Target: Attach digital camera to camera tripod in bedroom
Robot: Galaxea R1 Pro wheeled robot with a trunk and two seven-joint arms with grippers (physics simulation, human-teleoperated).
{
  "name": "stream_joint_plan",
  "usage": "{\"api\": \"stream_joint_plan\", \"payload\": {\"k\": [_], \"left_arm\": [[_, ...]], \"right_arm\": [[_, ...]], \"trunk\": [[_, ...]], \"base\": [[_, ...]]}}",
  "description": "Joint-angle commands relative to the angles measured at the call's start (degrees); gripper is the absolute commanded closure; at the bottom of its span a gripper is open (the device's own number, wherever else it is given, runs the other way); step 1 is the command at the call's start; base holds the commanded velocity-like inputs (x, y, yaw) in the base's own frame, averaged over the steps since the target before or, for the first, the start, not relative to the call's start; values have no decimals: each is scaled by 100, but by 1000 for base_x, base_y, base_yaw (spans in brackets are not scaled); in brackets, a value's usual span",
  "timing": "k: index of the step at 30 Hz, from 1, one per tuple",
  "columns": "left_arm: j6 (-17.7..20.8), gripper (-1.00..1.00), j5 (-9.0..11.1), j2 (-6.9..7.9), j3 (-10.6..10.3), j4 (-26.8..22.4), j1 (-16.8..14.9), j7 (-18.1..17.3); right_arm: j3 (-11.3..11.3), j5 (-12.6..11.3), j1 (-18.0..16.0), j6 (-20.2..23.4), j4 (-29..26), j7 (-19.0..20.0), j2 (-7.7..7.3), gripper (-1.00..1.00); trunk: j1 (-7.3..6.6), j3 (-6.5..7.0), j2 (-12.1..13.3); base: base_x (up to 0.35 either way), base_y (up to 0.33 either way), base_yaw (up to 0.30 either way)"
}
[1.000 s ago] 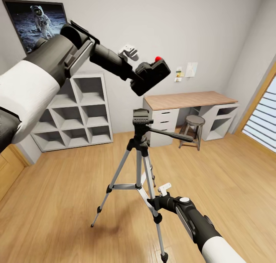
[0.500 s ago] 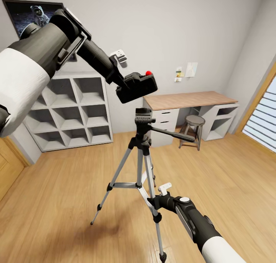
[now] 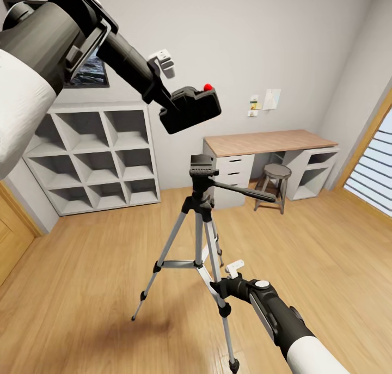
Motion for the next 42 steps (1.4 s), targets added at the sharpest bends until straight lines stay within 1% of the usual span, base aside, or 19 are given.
{"api": "stream_joint_plan", "payload": {"k": [1, 8, 15, 17, 18, 21, 22, 23, 27, 35, 36, 38, 39, 40, 41, 42], "left_arm": [[61, 100, -28, -3, -10, -21, -8, -43], [61, 100, -35, -78, -27, -48, -10, -36], [54, 100, -54, -93, -39, -68, -10, -34], [55, 100, -56, -120, -40, -71, -10, -34], [63, 100, -62, -186, -44, -67, -10, -20], [69, 100, -64, -219, -40, -59, -10, -1], [70, 100, -80, -354, -46, 11, -10, 55], [80, 100, -85, -392, -48, 23, -10, 148], [88, 100, -87, -420, -49, 22, -9, 262], [70, 100, -76, -426, -73, 45, -2, 260], [73, 100, -74, -426, -139, 68, -1, 244], [86, 100, -39, -418, -580, 135, -1, 160], [93, 100, -14, -411, -853, 146, -1, 69], [91, 100, 507, -297, -1870, 59, -2, -185], [98, 100, 726, -266, -1939, 6, -3, -198], [103, 100, 836, -254, -1964, -17, -3, -202]], "right_arm": [[-1, 114, -2, 13, -2, -5, 2, 100], [5, 162, -2, 19, -7, -5, 9, 100], [6, 190, -2, 22, -67, -5, 9, 100], [7, 192, -2, 25, -82, -5, 5, 100], [17, 199, -2, 29, -96, -9, 5, 100], [21, 197, -2, 32, -99, -37, 7, 100], [15, 195, -2, 57, -99, -61, 9, 100], [14, 194, -2, 59, -99, -64, 10, 100], [14, 194, -2, 47, -99, -66, 10, 100], [14, 160, -2, 40, -80, -73, 11, 100], [14, 156, -2, 40, -77, -72, 11, 100], [14, 146, -2, 40, -74, -74, 11, 100], [14, 143, -2, 40, -73, -73, 11, 100], [14, 134, -2, 39, -53, -83, 12, 100], [14, 133, -2, 39, -47, -90, 12, 100], [14, 133, -2, 39, -43, -92, 11, 100]], "trunk": [[2, -9, -6], [2, -9, -6], [2, -9, -6], [2, -9, -6], [2, -9, -6], [2, -9, -6], [2, -9, -6], [2, -9, -6], [2, -9, -6], [2, -9, -6], [2, -9, -6], [2, -9, -6], [2, -9, -6], [2, -9, -6], [2, -9, -6], [2, -9, -6]], "base": [[0, 0, 0], [0, 0, 0], [0, 0, 0], [0, 0, 0], [0, 0, 0], [0, 0, 0], [0, 0, 0], [0, 0, 0], [0, 0, 0], [0, 0, 0], [0, 0, 0], [0, 0, 0], [0, 0, 0], [0, 0, 0], [0, 0, 0], [0, 0, 0]]}}
